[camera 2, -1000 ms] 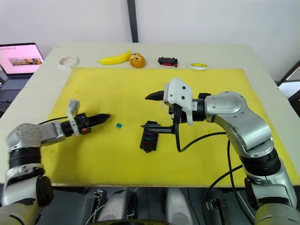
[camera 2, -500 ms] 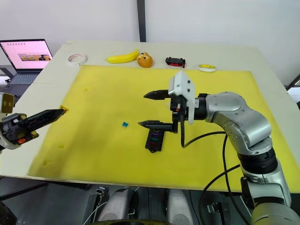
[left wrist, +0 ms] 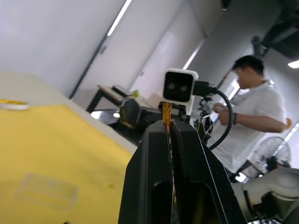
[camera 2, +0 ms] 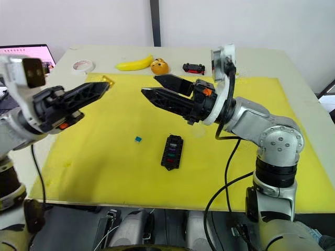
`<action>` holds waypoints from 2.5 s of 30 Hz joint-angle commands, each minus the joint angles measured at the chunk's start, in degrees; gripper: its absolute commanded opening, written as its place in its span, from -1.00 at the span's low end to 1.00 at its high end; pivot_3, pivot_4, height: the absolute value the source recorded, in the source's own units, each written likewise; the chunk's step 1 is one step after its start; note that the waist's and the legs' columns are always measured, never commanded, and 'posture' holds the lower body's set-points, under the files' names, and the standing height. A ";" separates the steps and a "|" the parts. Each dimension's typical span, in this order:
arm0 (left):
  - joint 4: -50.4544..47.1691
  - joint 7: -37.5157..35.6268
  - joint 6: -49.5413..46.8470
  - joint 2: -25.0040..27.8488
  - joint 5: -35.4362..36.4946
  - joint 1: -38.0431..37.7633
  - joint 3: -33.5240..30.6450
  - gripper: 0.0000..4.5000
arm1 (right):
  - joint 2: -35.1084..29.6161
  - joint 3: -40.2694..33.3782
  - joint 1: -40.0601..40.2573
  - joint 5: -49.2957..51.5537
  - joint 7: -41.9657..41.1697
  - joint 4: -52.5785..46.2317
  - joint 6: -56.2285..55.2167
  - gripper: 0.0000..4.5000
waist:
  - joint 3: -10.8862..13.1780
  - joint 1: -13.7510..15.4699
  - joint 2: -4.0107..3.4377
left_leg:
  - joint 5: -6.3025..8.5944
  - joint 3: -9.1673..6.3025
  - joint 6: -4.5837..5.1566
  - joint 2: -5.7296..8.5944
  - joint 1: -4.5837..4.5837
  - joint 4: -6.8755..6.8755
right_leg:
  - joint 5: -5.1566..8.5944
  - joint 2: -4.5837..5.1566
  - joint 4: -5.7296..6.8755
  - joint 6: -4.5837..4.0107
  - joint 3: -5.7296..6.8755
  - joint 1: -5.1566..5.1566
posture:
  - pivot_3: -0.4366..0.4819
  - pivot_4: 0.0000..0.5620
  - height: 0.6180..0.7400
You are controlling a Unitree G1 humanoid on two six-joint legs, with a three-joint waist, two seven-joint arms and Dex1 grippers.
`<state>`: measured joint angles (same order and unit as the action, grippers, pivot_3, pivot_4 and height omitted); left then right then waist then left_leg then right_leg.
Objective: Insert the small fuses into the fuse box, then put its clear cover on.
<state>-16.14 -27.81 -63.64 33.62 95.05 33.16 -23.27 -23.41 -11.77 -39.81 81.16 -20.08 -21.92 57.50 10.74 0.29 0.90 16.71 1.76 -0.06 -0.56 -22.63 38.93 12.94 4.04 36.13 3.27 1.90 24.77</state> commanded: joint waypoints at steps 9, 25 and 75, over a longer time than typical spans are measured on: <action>3.07 -5.13 5.36 -3.34 -6.22 5.59 7.57 -1.00 | 5.63 3.85 -0.07 1.14 7.55 -2.16 -6.29 0.20 | 0.00 -0.94 0.00 | 0.02 -0.07 0.05 -0.17 0.01 0.06 | -0.08 -0.52 0.03 0.21 -0.07 -0.01 | -0.05 -0.47 0.96; 3.13 -2.96 7.70 -4.06 -6.55 5.42 7.83 -1.00 | 5.47 4.61 1.69 7.31 10.40 -2.98 -8.48 -0.56 | 0.01 -0.97 0.00 | 0.02 -0.07 0.05 -0.21 0.00 0.06 | -0.08 -0.55 0.02 0.21 -0.08 -0.01 | -0.05 -0.47 0.96; 0.65 -46.48 33.49 20.39 -59.39 -7.13 26.89 0.98 | -15.24 23.33 12.43 -54.59 -43.10 14.66 -42.37 -0.96 | 0.11 -0.72 0.02 | 0.02 0.01 0.07 -0.29 -0.69 0.22 | -0.03 -0.69 -0.03 0.24 -0.08 0.66 | -0.05 -0.47 0.96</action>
<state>-14.12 -73.84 -30.56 54.11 35.68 25.26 4.16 -39.17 12.71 -26.10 27.10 -62.21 -7.72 16.64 10.85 -0.42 0.92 16.74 1.77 0.01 -0.85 -23.33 39.15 12.91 3.36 36.09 3.52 1.83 25.42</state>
